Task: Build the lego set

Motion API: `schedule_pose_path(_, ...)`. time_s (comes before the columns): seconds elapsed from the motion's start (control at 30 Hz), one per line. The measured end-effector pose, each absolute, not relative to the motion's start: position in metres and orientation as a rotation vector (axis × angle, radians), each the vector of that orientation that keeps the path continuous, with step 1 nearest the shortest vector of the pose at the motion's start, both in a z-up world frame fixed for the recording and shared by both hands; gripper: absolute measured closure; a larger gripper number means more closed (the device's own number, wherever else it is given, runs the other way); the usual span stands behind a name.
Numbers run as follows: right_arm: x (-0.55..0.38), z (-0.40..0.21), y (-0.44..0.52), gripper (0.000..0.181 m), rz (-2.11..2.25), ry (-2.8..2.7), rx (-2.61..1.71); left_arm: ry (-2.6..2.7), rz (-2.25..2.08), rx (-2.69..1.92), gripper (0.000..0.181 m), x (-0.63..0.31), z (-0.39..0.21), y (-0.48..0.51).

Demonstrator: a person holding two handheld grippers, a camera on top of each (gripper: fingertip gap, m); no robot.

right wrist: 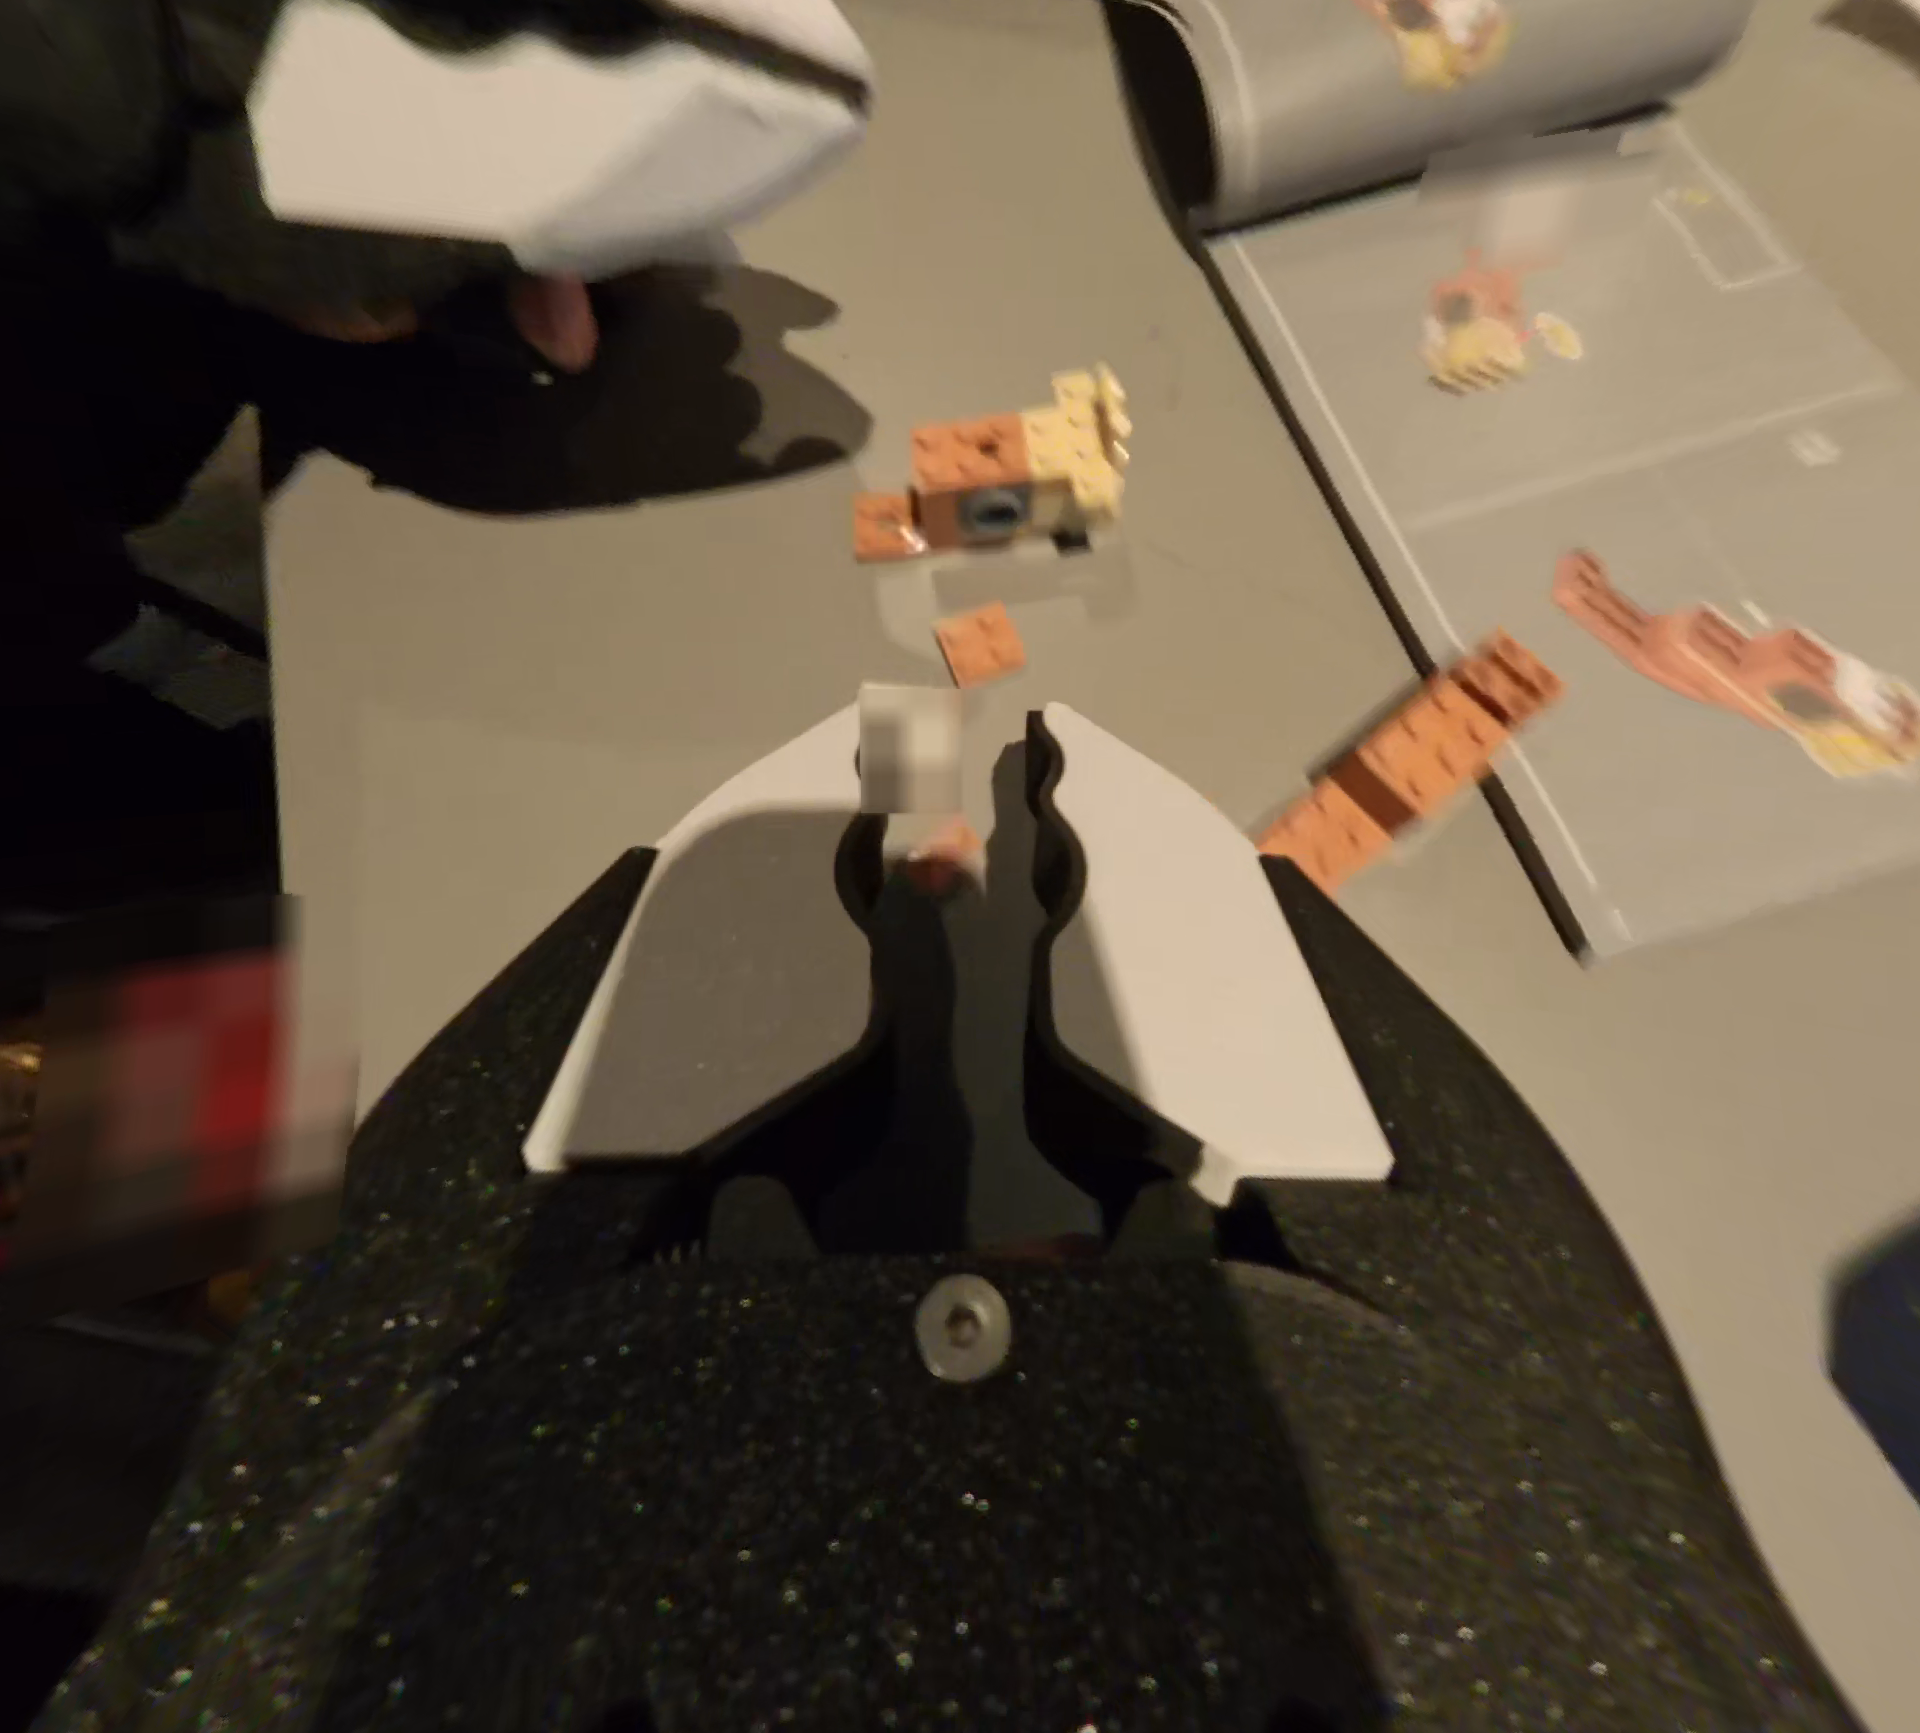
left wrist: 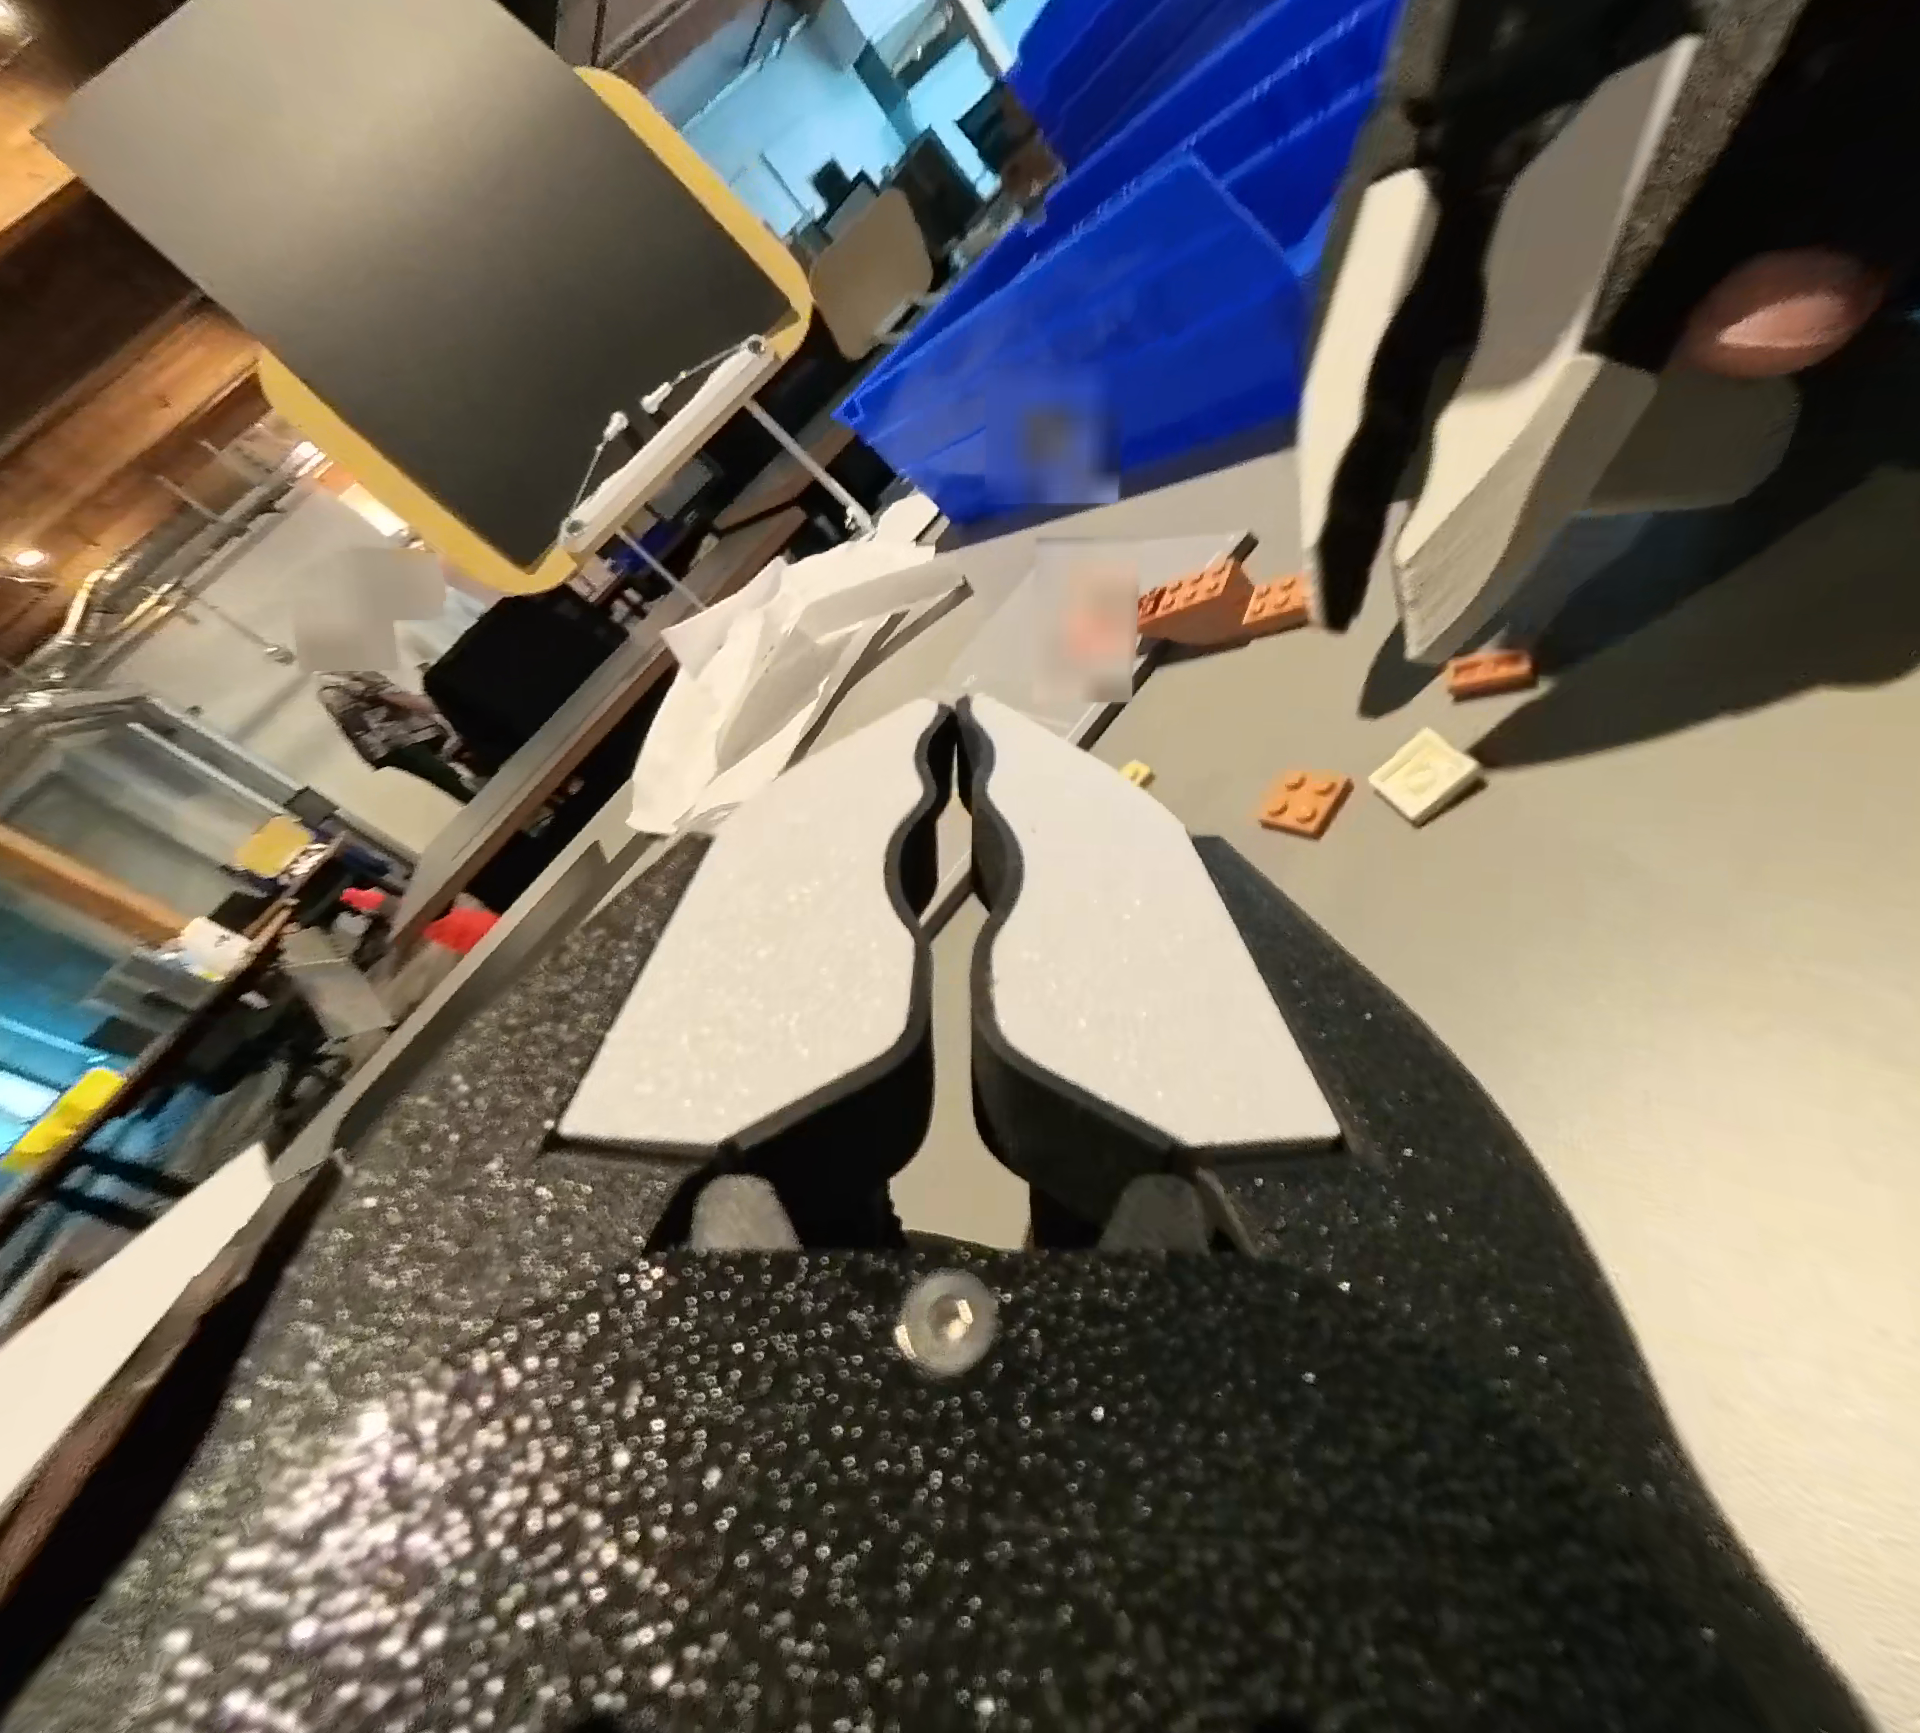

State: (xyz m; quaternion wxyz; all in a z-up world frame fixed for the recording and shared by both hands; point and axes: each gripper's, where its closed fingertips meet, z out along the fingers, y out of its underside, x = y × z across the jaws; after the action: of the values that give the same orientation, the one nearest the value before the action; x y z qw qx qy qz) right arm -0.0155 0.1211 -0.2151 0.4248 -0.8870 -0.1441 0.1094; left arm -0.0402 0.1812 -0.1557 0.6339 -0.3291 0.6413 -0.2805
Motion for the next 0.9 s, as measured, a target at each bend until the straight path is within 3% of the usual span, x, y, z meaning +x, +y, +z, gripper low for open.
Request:
schedule_pose_path(0.37,-0.015,-0.238,0.152,0.144,0.153,-0.394,-2.377,1.469,-0.588,-0.767,0.181,-0.04,-0.159,0.192)
schedule_pose_path(0.63,-0.018,-0.239,0.162,0.145,0.157,-0.394,-2.405,1.437,-0.634,-0.781,0.181,-0.043,-0.153,0.195)
schedule_pose_path(0.8,-0.02,-0.239,0.165,0.154,0.124,-0.423,-2.412,1.413,-0.659,-0.794,0.181,-0.045,-0.149,0.198)
schedule_pose_path(0.9,-0.023,-0.239,0.165,0.173,0.102,-0.47,-2.415,1.413,-0.657,-0.792,0.181,-0.045,-0.149,0.197)
